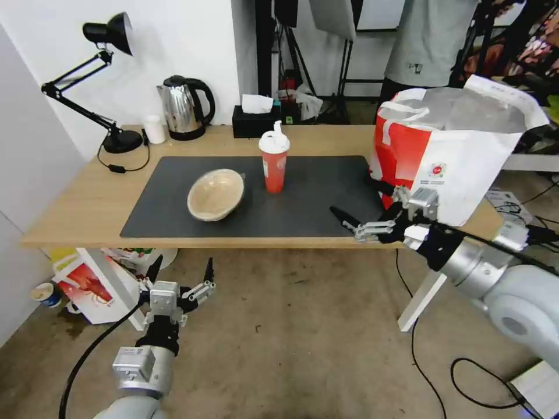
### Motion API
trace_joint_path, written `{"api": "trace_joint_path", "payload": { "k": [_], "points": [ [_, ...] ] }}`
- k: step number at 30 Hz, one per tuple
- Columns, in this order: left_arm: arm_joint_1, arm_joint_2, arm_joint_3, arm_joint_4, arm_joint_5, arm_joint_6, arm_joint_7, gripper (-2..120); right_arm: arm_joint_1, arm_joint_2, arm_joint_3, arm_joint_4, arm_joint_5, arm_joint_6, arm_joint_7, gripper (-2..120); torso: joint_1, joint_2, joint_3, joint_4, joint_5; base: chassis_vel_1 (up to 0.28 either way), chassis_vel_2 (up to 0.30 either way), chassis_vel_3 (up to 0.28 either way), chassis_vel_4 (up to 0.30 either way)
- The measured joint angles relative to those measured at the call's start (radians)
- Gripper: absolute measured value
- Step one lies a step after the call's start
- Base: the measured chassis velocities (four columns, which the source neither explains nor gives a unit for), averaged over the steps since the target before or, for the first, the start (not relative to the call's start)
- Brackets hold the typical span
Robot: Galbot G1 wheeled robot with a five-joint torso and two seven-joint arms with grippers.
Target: Pick up the trash from the table and place it into the takeout bag.
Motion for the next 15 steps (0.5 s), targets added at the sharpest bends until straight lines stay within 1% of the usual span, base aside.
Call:
{"api": "trace_joint_path", "payload": {
  "k": [5, 10, 13, 15],
  "points": [
    [0.000, 0.000, 0.000, 0.000, 0.000, 0.000, 0.000, 100, 0.051, 0.031, -0.076, -0.041, -0.004, 0.000, -0.015, 100, 0.000, 0.000, 0.000, 0.0000, 0.0000, 0.000, 0.000, 0.000, 0.000],
    [0.000, 0.000, 0.000, 0.000, 0.000, 0.000, 0.000, 100, 0.080, 0.047, -0.103, -0.065, -0.006, 0.000, -0.020, 100, 0.000, 0.000, 0.000, 0.0000, -0.0001, 0.000, 0.000, 0.000, 0.000],
    [0.000, 0.000, 0.000, 0.000, 0.000, 0.000, 0.000, 100, 0.104, 0.081, -0.126, -0.088, -0.021, 0.003, -0.021, 100, 0.000, 0.000, 0.000, 0.0001, -0.0001, 0.000, 0.000, 0.000, 0.000],
    [0.000, 0.000, 0.000, 0.000, 0.000, 0.000, 0.000, 100, 0.107, 0.090, -0.129, -0.091, -0.029, 0.005, -0.021, 100, 0.000, 0.000, 0.000, 0.0001, -0.0003, 0.000, 0.000, 0.000, 0.000]
  ]
}}
